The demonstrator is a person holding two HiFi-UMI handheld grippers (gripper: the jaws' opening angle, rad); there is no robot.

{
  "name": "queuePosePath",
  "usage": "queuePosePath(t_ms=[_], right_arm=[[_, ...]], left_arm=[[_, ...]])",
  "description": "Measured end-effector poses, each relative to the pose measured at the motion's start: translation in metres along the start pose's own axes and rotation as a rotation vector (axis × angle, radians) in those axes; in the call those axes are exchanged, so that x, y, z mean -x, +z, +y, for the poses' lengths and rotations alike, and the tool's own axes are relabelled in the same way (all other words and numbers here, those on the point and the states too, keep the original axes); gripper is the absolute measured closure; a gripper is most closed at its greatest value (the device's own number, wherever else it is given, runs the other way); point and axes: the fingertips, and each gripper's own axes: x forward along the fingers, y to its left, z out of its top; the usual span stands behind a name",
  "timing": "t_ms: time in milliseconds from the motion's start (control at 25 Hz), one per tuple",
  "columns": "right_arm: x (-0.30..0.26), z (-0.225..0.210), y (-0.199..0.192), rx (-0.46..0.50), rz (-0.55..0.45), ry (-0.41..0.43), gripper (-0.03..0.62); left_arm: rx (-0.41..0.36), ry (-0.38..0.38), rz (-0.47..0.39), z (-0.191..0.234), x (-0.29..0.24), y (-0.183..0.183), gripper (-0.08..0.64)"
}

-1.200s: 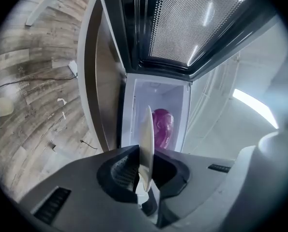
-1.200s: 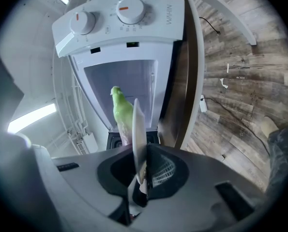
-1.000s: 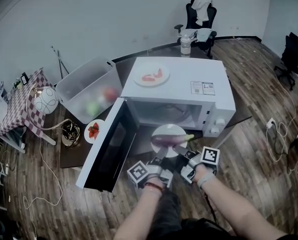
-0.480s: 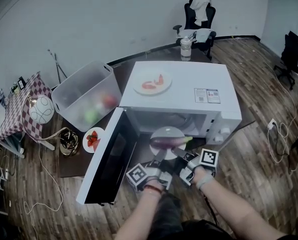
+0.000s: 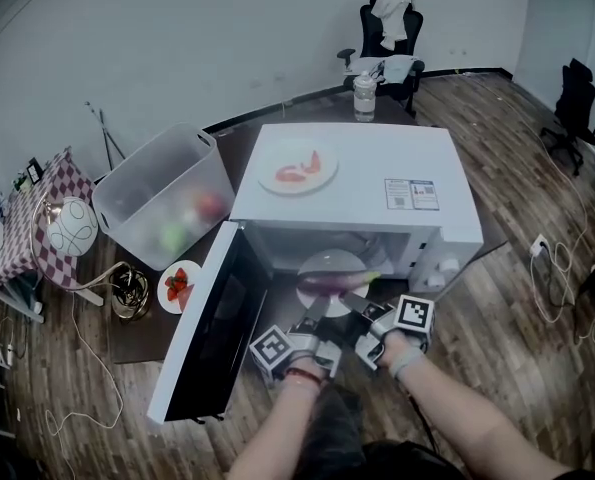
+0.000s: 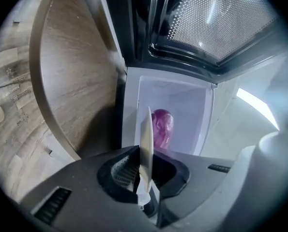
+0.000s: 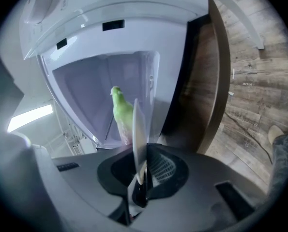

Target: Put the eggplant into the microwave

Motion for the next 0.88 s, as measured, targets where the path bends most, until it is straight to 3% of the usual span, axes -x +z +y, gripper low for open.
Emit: queuePosePath(t_ms=[160,320,480,880], right_arm=[[-0.002,0.003,0.006,0.011,-0.006,0.014,0.558],[-0.001,0.002,0.006,0.043,-0.012,-0.005,0.515],[0.002,-0.002,0.005,0.040,-0.021,-0.011,0.514],[-0.004,0.006,-0.003,-0.005,-0.012,0.038,0.549]], left_arm=[[0.023,-0.010,-0.006,0.000,-0.005,0.002,0.532],[0.032,-0.010,-0.019,0.004,-0.005,0.007,0.538],[-0.005,0.010,0.000,0.004,-0.008,0.010,0.540],[-0.003,0.003,-0.015,0.003,-0.017,0.018,0.541]])
